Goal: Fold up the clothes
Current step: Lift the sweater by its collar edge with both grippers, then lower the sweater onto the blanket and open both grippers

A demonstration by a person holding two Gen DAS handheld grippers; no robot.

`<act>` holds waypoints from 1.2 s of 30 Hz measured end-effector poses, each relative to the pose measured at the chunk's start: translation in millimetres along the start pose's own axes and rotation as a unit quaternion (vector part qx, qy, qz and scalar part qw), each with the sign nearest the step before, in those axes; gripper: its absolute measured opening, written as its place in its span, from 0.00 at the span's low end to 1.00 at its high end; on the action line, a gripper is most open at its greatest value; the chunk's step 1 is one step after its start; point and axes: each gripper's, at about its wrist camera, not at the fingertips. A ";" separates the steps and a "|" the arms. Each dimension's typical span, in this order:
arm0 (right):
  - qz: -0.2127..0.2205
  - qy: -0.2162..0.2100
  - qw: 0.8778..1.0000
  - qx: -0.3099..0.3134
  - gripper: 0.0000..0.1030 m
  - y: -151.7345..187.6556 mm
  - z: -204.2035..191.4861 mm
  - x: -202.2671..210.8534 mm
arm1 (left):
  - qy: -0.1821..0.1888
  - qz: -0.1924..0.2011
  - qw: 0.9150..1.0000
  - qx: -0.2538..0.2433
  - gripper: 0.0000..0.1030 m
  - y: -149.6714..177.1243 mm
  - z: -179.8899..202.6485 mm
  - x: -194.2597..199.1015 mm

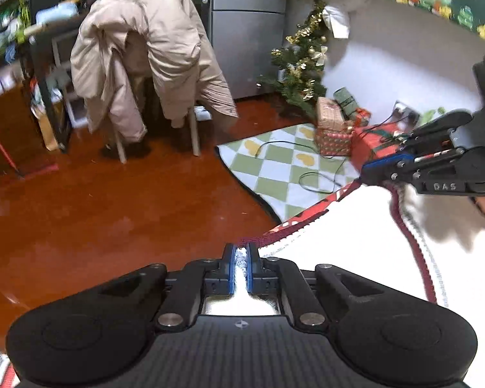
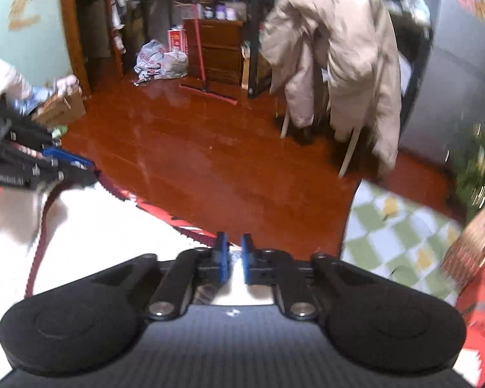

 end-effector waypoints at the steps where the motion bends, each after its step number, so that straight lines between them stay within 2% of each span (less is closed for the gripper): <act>1: 0.007 0.012 1.000 0.006 0.04 1.2 -4.1 2.2 | -0.016 0.015 1.000 -0.001 0.06 -0.1 1.6 4.1; 3: 0.030 0.037 0.999 -0.003 0.04 1.0 -5.0 7.7 | -0.051 0.045 0.998 0.015 0.06 -2.2 1.8 9.2; 5: 0.050 0.058 0.997 -0.019 0.03 -0.2 -3.1 11.9 | -0.074 0.052 0.995 0.034 0.06 -3.7 2.1 7.0; 7: 0.047 0.073 0.996 -0.028 0.03 -0.1 -3.1 7.7 | -0.095 0.029 0.995 0.016 0.06 -1.4 11.6 -6.5; 9: 0.020 0.096 0.995 -0.021 0.03 3.4 -8.9 -5.4 | -0.121 0.008 0.993 -0.006 0.09 0.8 23.2 -18.7; 11: 0.001 0.116 0.993 -0.022 0.04 7.0 -11.5 -15.2 | -0.140 -0.001 0.990 -0.008 0.19 -0.4 27.0 -23.5; 12: 0.000 0.123 0.992 -0.029 0.11 8.1 -10.3 -16.7 | -0.146 -0.007 0.989 -0.001 0.24 -1.9 24.4 -24.3; 13: 0.006 0.128 0.991 -0.043 0.18 8.2 -6.9 -14.7 | -0.151 -0.015 0.988 0.014 0.38 -5.2 17.8 -25.3; 14: 0.017 0.130 0.990 -0.059 0.36 8.4 -2.3 -10.2 | -0.155 -0.018 0.987 0.035 0.52 -8.9 9.6 -25.1; 15: 0.036 0.129 0.988 -0.079 0.50 8.6 4.1 -2.3 | -0.158 -0.018 0.986 0.059 0.56 -12.6 0.7 -23.7; 17: 0.067 0.127 0.982 -0.123 0.56 10.0 14.7 17.4 | -0.147 -0.005 0.982 0.117 0.59 -16.0 -14.7 -11.2; 19: 0.083 0.116 0.977 -0.157 0.56 10.7 26.2 41.1 | -0.143 0.007 0.976 0.167 0.59 -19.3 -27.4 4.5; 21: 0.093 0.108 0.974 -0.175 0.57 12.2 32.3 67.1 | -0.148 0.014 0.970 0.194 0.59 -21.0 -35.8 22.2; 25: 0.085 0.080 0.970 -0.213 0.57 29.4 37.7 123.0 | -0.124 0.015 0.969 0.211 0.59 -5.9 -47.6 65.7; 28: 0.049 0.068 0.972 -0.219 0.53 58.7 32.2 153.9 | -0.126 -0.010 0.970 0.207 0.55 26.6 -53.5 91.6; 30: 0.021 0.069 0.974 -0.217 0.40 84.4 23.6 165.3 | -0.133 -0.034 0.967 0.217 0.54 52.7 -58.8 103.4; 32: 0.004 0.073 0.972 -0.225 0.37 110.3 12.9 172.8 | -0.136 -0.053 0.962 0.230 0.51 78.2 -63.9 115.7; 36: 0.008 0.064 0.963 -0.262 0.35 151.2 -3.8 188.2 | -0.098 -0.054 0.956 0.270 0.50 116.9 -68.7 142.2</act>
Point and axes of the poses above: each gripper's, at about its wrist camera, not at the fingertips, and x roughly against the way its jaws point, z to its right, y to its underside, and after that the axes turned 7 degrees about -y, right-handed
